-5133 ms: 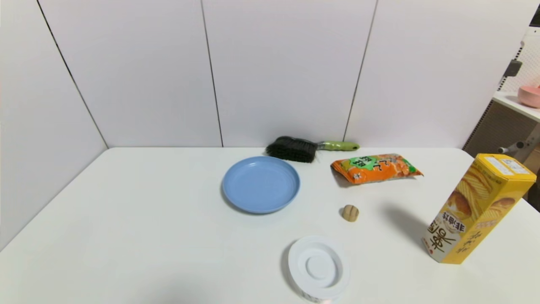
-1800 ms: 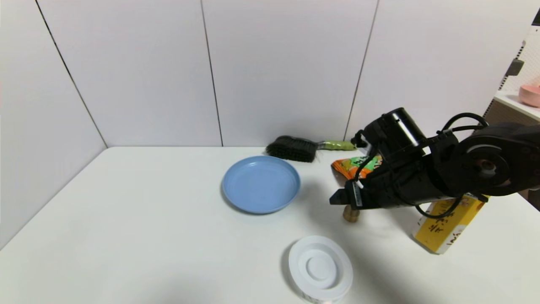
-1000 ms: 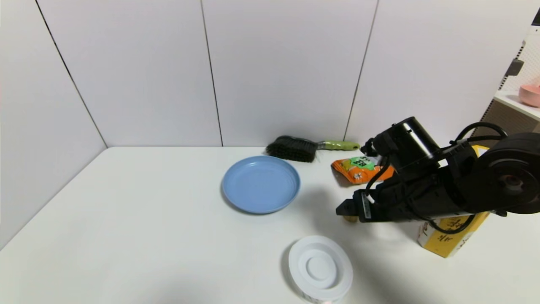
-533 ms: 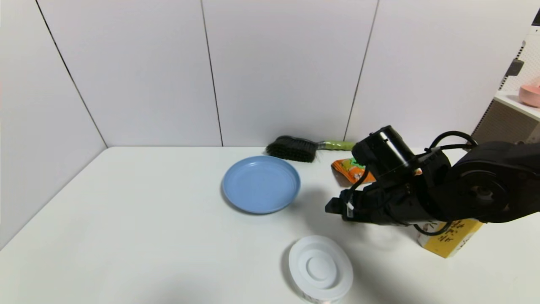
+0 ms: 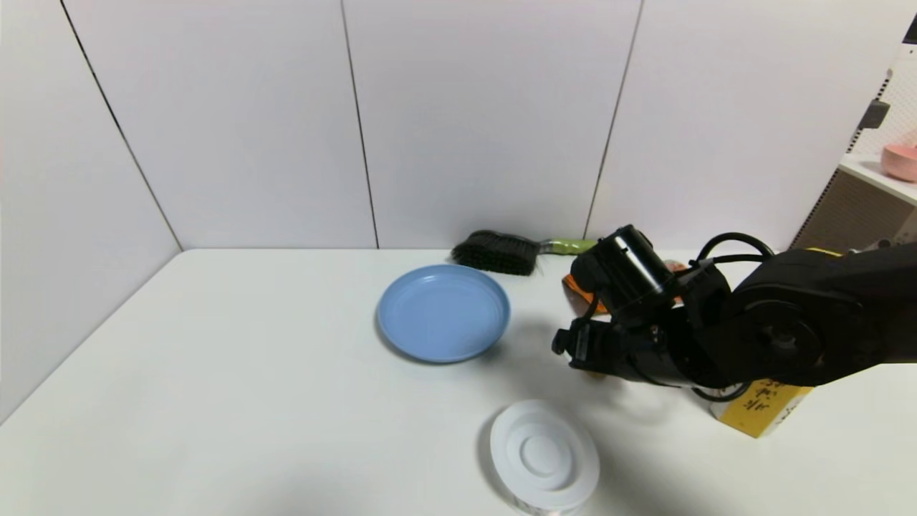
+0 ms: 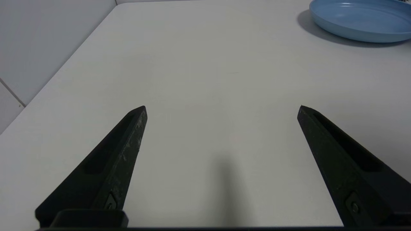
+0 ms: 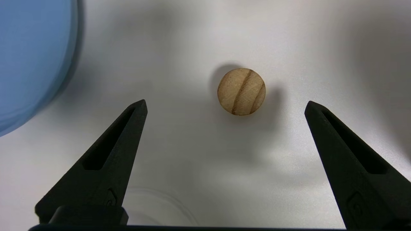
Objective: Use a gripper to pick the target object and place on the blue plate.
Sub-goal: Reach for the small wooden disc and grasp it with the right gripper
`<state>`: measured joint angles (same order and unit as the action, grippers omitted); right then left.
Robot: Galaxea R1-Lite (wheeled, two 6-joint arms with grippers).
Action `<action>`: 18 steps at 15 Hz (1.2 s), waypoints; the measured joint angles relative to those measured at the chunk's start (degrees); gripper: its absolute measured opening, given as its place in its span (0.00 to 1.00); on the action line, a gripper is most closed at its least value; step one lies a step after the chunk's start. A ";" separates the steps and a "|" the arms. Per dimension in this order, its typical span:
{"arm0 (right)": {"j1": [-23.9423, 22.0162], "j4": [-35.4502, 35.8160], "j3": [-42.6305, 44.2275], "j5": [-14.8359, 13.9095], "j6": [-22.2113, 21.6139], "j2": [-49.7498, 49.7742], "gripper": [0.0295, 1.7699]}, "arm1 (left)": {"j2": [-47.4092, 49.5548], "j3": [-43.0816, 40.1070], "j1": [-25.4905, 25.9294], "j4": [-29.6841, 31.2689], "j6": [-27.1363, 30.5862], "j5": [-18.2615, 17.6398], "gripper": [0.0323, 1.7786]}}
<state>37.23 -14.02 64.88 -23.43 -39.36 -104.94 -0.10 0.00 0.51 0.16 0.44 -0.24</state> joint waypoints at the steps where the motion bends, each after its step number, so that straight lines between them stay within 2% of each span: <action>1: 0.04 -0.15 0.17 -0.05 0.06 -0.49 0.96 | 0.00 0.00 0.00 0.00 0.02 -0.02 0.95; 12: -0.20 -0.34 1.85 -0.21 0.50 -3.99 0.96 | 0.00 0.00 0.00 0.00 -0.02 0.00 0.95; 18: -0.66 -0.44 1.74 -1.54 0.43 -4.52 0.96 | 0.00 0.00 0.00 0.00 0.02 0.00 0.95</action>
<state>36.57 -14.46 66.62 -24.97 -38.94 -109.46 -0.10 0.00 0.51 0.16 0.46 -0.24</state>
